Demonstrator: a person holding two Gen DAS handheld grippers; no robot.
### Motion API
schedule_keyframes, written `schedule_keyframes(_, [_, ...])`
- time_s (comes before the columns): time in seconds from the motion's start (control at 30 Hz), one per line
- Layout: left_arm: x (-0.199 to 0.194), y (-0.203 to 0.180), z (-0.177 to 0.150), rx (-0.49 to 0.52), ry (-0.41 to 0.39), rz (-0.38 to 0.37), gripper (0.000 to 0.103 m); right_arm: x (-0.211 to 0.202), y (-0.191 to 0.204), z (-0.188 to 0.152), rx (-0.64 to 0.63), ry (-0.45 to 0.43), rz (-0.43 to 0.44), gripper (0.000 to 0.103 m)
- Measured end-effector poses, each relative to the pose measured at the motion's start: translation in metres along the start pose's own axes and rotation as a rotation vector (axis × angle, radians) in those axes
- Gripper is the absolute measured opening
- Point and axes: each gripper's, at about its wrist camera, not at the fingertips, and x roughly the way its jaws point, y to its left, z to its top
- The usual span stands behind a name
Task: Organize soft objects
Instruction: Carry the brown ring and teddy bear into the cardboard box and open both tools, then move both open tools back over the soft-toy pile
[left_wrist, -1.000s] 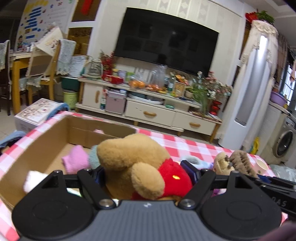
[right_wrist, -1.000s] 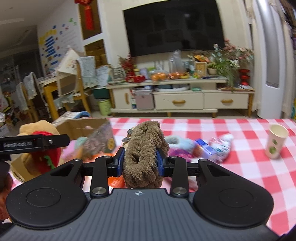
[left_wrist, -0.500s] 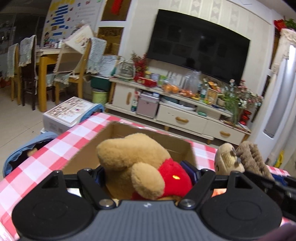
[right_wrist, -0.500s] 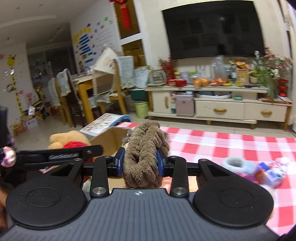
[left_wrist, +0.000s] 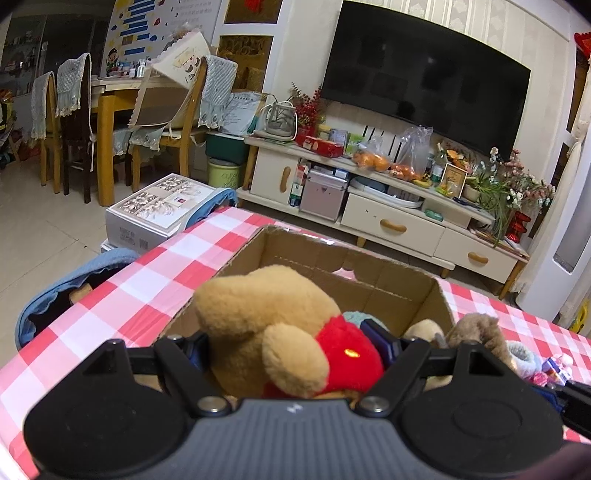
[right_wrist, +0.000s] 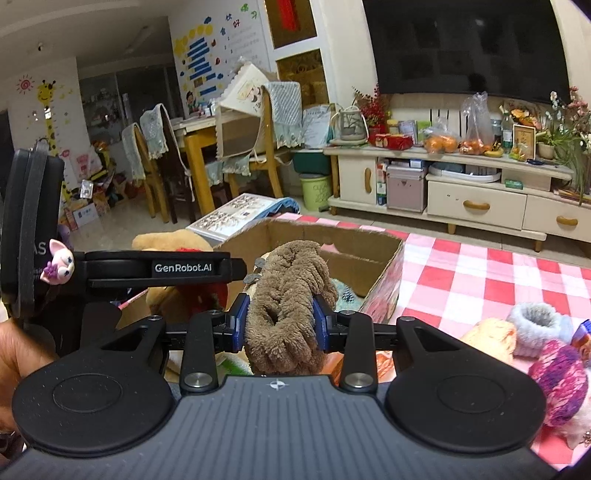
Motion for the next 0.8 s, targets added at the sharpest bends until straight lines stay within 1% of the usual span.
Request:
schedule_keyframes(0.03, [0.001,0.001,0.0,-0.001,0.006,0.003,0.08,0.001,0.001,-0.001,0.0,0.007,0.004,0.046])
schedule_keyframes(0.1, [0.003,0.002,0.0,-0.01,0.017,0.004,0.081,0.003,0.003,-0.003,-0.001,0.022,0.013,0.051])
schedule_keyframes(0.13, [0.003,0.002,0.0,-0.015,0.02,0.008,0.083,0.004,0.004,-0.004,-0.004,0.03,0.015,0.06])
schedule_keyframes(0.2, [0.0,0.003,0.001,-0.015,0.011,0.013,0.084,0.003,0.005,-0.006,-0.006,0.033,0.012,0.071])
schedule_keyframes(0.27, [-0.004,0.001,0.001,-0.002,-0.002,0.021,0.089,-0.004,0.005,-0.007,0.002,0.024,0.017,0.092])
schedule_keyframes(0.33, [-0.009,-0.002,0.002,0.003,-0.011,0.027,0.09,-0.012,0.004,-0.006,0.012,0.002,0.015,0.099])
schedule_keyframes(0.4, [-0.014,-0.004,0.003,0.001,-0.015,0.022,0.091,-0.021,0.003,-0.005,0.023,-0.019,0.01,0.1])
schedule_keyframes(0.47, [-0.018,-0.007,0.003,0.0,-0.023,0.017,0.094,-0.029,0.001,-0.006,0.035,-0.038,-0.004,0.101])
schedule_keyframes(0.53, [-0.023,-0.011,0.002,0.005,-0.03,0.012,0.094,-0.037,-0.001,-0.008,0.045,-0.049,-0.022,0.101])
schedule_keyframes(0.67, [-0.028,-0.02,-0.003,0.02,-0.03,0.01,0.096,-0.05,-0.006,-0.013,0.052,-0.051,-0.074,0.102])
schedule_keyframes(0.7, [-0.029,-0.022,-0.004,0.022,-0.027,0.01,0.097,-0.053,-0.008,-0.014,0.061,-0.05,-0.089,0.102])
schedule_keyframes(0.73, [-0.03,-0.024,-0.006,0.024,-0.024,0.011,0.102,-0.056,-0.011,-0.016,0.076,-0.047,-0.101,0.103])
schedule_keyframes(0.8, [-0.032,-0.028,-0.009,0.029,-0.023,0.011,0.102,-0.062,-0.019,-0.02,0.11,-0.039,-0.125,0.103])
